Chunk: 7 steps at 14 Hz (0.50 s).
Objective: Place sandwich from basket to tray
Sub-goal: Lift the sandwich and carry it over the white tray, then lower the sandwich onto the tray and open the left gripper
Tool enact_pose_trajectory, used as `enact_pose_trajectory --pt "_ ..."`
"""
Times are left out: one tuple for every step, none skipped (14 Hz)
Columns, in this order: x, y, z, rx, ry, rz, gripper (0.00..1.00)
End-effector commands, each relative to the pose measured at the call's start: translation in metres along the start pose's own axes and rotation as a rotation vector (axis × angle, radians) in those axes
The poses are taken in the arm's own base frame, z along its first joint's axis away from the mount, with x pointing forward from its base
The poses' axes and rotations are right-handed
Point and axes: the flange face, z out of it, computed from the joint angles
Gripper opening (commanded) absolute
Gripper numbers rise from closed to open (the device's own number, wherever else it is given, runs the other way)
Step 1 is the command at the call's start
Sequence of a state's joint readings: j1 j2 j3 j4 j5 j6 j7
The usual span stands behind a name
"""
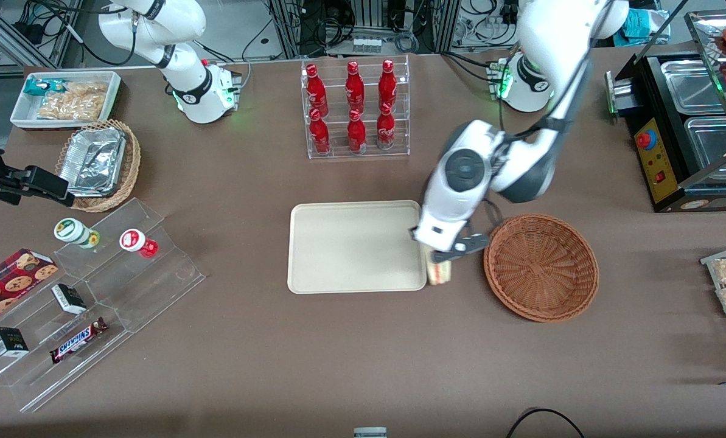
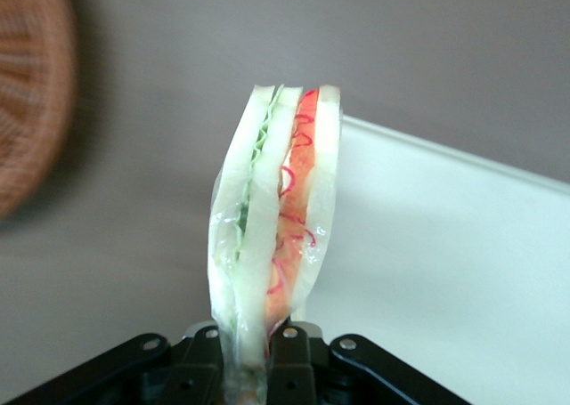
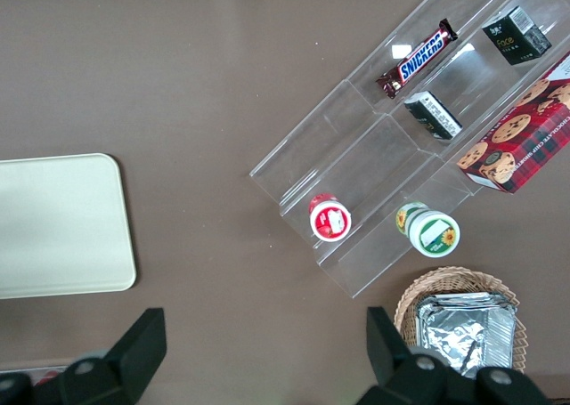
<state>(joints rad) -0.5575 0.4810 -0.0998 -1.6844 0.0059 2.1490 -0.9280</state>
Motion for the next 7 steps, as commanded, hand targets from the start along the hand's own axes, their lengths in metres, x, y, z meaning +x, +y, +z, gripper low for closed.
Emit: enact_pose_trajectory --pt "-0.015 0.056 0.011 -0.005 0.000 0.060 0.09" --pt "-0.028 0.071 0.017 0.007 -0.011 0.088 0.09" --pt "-0.040 0.081 0.022 0.026 -0.023 0.113 0.09" --pt "-0.041 0.086 0.023 0.028 -0.026 0.126 0.08" --pt "-0.043 0.091 0.027 0.032 -0.029 0.135 0.08" --pt "-0.058 0.101 0.033 0.033 -0.044 0.162 0.08" --pt "-0.061 0.108 0.037 0.029 -0.048 0.173 0.08"
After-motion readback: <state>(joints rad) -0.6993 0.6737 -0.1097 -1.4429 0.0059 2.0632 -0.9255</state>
